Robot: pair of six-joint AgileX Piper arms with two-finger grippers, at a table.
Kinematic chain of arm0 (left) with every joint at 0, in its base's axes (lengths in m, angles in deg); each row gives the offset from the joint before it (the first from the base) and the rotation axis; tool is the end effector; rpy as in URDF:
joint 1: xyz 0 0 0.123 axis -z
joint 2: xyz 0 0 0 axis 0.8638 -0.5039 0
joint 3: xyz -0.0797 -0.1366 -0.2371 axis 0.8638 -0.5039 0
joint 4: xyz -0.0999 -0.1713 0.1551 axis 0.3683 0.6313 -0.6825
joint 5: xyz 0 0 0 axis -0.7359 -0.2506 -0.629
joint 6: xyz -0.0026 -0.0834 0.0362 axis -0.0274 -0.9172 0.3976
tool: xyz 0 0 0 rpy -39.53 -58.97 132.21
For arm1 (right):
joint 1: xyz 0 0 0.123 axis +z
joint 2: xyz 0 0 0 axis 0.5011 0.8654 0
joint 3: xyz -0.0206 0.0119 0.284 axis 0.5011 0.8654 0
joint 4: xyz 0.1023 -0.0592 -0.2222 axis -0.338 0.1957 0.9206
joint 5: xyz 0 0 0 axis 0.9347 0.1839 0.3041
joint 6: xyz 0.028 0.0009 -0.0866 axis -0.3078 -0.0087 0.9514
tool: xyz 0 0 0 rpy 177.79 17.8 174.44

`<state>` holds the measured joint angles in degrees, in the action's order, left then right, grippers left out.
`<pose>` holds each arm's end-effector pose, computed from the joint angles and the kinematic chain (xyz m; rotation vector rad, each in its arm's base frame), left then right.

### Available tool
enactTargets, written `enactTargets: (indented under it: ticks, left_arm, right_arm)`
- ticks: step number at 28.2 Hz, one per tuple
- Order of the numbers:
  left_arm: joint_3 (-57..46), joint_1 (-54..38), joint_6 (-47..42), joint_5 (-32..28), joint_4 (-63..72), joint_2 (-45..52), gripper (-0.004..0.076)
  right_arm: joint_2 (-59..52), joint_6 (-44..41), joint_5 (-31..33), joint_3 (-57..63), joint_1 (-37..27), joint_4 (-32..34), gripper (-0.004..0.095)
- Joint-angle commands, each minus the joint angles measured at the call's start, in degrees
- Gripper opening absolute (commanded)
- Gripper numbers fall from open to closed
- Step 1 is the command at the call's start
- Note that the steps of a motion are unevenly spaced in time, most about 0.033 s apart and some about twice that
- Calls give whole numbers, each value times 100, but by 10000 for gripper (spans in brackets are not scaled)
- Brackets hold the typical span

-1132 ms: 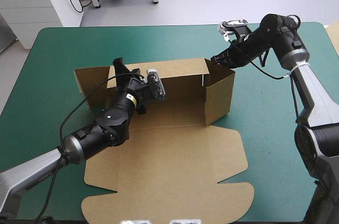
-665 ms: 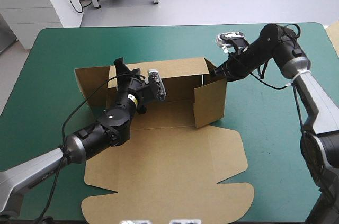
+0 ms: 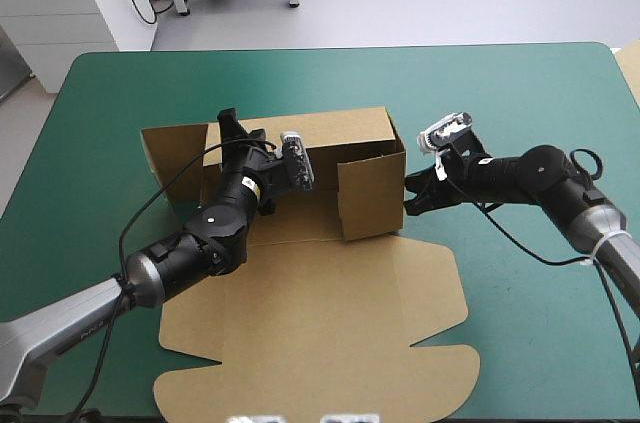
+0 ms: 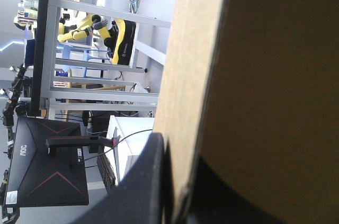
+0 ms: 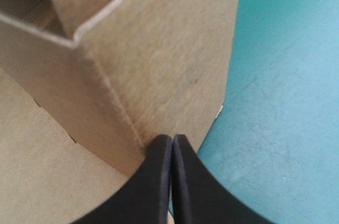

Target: Fold the box

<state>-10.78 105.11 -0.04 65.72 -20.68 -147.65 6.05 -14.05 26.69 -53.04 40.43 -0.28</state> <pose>0.2574 -0.1873 0.3010 1.3164 1.5705 0.7295 0.2909 0.0985 0.2851 -0.7538 2.1944 0.5587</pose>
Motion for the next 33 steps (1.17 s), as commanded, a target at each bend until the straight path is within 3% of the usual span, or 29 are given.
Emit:
enactTargets:
  ticks: [1, 3, 8, 11, 20, 29, 33]
  left_arm:
    - [88, -11, -144, 83, 350, 105, -8]
    - [88, -11, -127, 127, 350, 105, -8]
    - [88, -11, -95, 174, 350, 105, -8]
    - [88, -11, -95, 174, 350, 105, -8]
    - [88, -11, -75, 160, 363, 105, -8]
    - [88, -11, 104, 44, 487, 115, -8]
    - [88, -11, 167, -135, 657, 125, -8]
  right_arm:
    - [-240, 548, -147, -11, 42, -450, -17]
    - [-280, 870, -41, -31, 42, -451, 43]
    - [-316, 1254, 332, -36, 42, -461, 372]
    - [-316, 1436, 332, -36, 42, -461, 476]
    - [-220, 2130, 52, -36, 281, -1366, 604]
    - [-139, 1331, -1489, -36, 1011, -665, 607]
    - [-139, 834, -1772, -36, 1102, -222, 597]
